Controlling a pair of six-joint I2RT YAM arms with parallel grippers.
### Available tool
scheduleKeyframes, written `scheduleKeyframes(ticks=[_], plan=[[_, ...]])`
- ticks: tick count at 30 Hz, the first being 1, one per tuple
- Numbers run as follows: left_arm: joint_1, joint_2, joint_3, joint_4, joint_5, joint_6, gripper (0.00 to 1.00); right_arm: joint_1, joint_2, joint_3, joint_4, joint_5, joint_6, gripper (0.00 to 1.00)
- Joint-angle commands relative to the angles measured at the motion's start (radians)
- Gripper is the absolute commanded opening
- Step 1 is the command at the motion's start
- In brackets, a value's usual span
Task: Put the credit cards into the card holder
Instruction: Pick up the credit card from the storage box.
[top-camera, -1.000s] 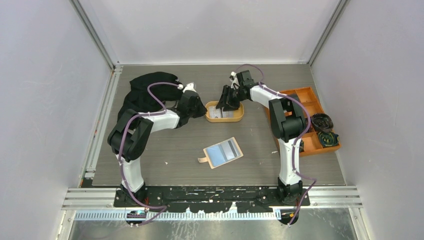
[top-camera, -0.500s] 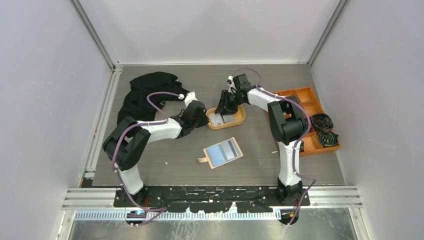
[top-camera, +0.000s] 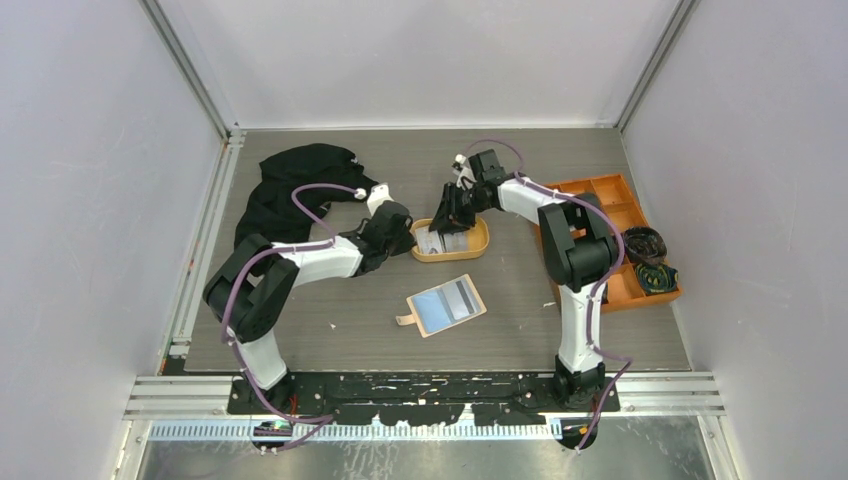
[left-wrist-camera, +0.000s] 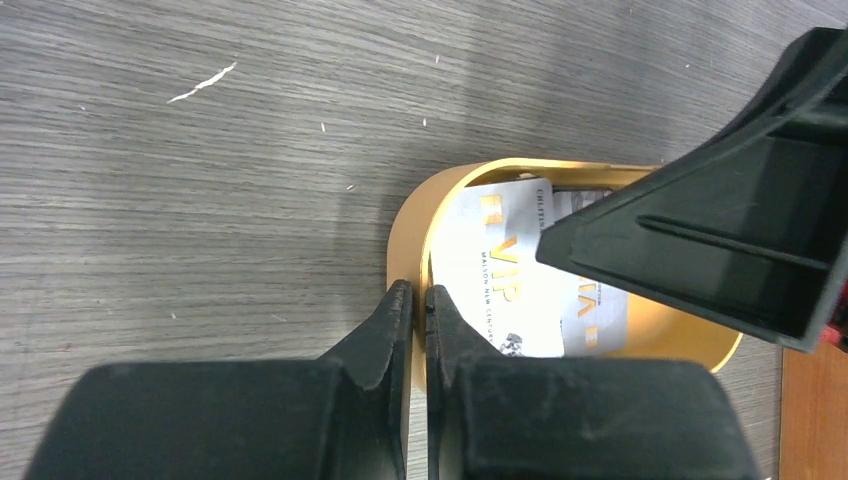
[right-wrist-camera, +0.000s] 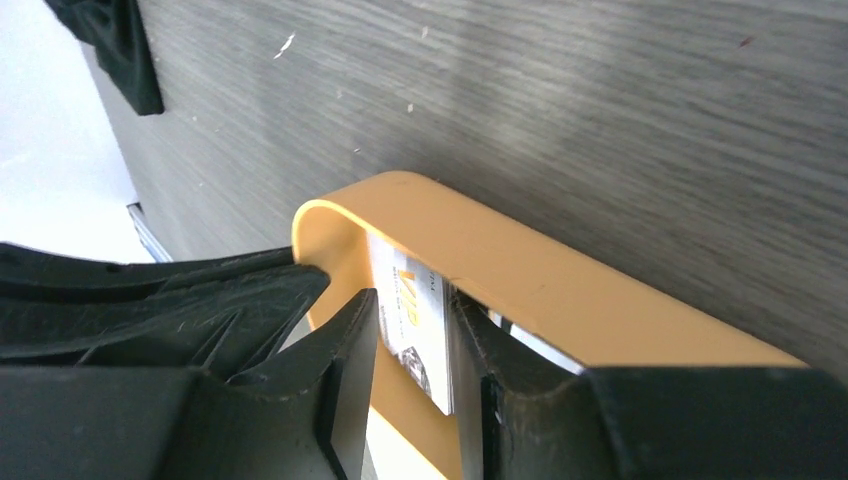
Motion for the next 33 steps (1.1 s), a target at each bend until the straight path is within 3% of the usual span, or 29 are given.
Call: scheduleKeyframes(ticks=[1,13,22,33], plan=[[-0.015,-0.026,0.003,0.003,0.024,-0.017,0.00,0.032,-0.107,-0.008,0.041,-0.146,0.040,0.37],[-0.015,-0.037,0.007,-0.010,0.011,-0.018,0.00,0.027,-0.090,0.008,-0.067,-0.017,-0.035,0.36],[-0.015,-0.032,0.010,-0.008,0.019,-0.017,0.00,0.028,-0.052,-0.033,0.048,-0.185,0.061,0.36],[-0.015,-0.026,0.011,-0.002,0.029,-0.020,0.00,0.028,-0.027,-0.034,0.005,-0.086,0.040,0.27]])
